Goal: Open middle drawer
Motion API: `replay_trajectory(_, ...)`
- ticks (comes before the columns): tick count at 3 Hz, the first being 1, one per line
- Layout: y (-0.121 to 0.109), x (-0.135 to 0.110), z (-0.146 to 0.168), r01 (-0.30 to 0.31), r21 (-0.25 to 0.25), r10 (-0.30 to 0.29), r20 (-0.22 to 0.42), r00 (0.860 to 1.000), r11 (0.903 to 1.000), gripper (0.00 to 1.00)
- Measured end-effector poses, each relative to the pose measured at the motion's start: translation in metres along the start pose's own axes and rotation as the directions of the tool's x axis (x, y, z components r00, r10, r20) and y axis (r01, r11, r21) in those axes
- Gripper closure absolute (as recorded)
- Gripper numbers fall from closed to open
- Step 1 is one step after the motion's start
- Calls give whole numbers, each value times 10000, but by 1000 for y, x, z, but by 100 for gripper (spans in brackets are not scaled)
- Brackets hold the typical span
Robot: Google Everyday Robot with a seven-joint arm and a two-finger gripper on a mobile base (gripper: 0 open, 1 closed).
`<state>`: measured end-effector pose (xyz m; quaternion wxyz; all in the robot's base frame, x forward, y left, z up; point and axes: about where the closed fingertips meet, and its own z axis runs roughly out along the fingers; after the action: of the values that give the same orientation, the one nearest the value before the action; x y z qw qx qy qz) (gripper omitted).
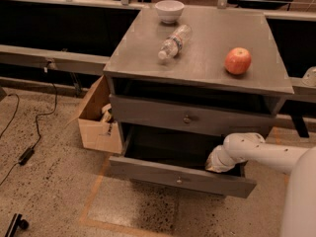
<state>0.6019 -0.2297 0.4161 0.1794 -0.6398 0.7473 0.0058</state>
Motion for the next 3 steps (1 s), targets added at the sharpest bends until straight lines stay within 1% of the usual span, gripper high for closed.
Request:
replay_trajectory(1,2,5,11,286,-137,-286,-42,9996,9995,100)
replay_trajectory(2,14,6,9,709,-529,-712,-33,9975,9961,100)
replay_trajectory(3,19,6,7,737,-675,-741,-31,9972,9950,100)
